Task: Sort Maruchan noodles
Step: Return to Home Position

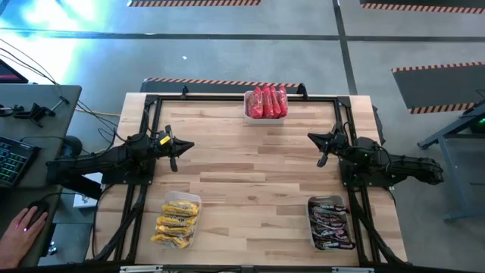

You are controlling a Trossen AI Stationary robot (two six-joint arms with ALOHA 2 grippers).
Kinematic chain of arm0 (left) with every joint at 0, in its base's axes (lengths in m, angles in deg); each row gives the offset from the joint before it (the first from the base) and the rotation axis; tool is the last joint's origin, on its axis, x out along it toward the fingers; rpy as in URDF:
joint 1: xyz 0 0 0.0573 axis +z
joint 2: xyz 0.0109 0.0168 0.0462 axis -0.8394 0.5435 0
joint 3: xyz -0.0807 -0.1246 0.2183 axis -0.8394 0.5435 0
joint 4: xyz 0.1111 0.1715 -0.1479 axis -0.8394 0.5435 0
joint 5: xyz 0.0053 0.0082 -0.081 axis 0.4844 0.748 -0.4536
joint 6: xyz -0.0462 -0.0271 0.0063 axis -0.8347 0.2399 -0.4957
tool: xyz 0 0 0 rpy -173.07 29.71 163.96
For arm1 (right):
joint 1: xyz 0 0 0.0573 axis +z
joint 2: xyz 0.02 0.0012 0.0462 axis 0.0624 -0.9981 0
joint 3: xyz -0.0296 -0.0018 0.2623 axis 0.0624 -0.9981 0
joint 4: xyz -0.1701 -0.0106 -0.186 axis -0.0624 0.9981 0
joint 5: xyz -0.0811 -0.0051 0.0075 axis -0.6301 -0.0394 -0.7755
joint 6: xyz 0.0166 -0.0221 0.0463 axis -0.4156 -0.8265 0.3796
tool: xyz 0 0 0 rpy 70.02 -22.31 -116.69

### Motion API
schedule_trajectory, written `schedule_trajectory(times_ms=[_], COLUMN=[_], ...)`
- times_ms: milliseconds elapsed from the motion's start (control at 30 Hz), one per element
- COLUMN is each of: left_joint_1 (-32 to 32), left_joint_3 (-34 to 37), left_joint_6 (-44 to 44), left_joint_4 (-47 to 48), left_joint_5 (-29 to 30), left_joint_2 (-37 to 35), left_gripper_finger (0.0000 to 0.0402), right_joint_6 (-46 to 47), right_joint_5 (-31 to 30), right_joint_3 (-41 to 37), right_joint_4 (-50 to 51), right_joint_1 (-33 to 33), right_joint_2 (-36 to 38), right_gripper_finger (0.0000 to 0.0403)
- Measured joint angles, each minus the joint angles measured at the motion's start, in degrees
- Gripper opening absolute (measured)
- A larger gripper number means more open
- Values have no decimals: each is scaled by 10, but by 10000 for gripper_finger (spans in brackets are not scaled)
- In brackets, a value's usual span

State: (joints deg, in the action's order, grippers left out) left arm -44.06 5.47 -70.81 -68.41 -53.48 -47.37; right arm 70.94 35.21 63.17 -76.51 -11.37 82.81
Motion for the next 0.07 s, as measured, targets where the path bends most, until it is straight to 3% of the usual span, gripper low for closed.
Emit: schedule_trajectory(times_ms=[67], left_joint_1=[0], left_joint_3=[0], left_joint_6=[0], left_joint_4=[0], left_joint_5=[0], left_joint_2=[0], left_gripper_finger=[3], right_joint_6=[0], right_joint_5=[0], right_joint_3=[0], right_joint_4=[0], right_joint_1=[0], right_joint_2=[0], right_gripper_finger=[0])
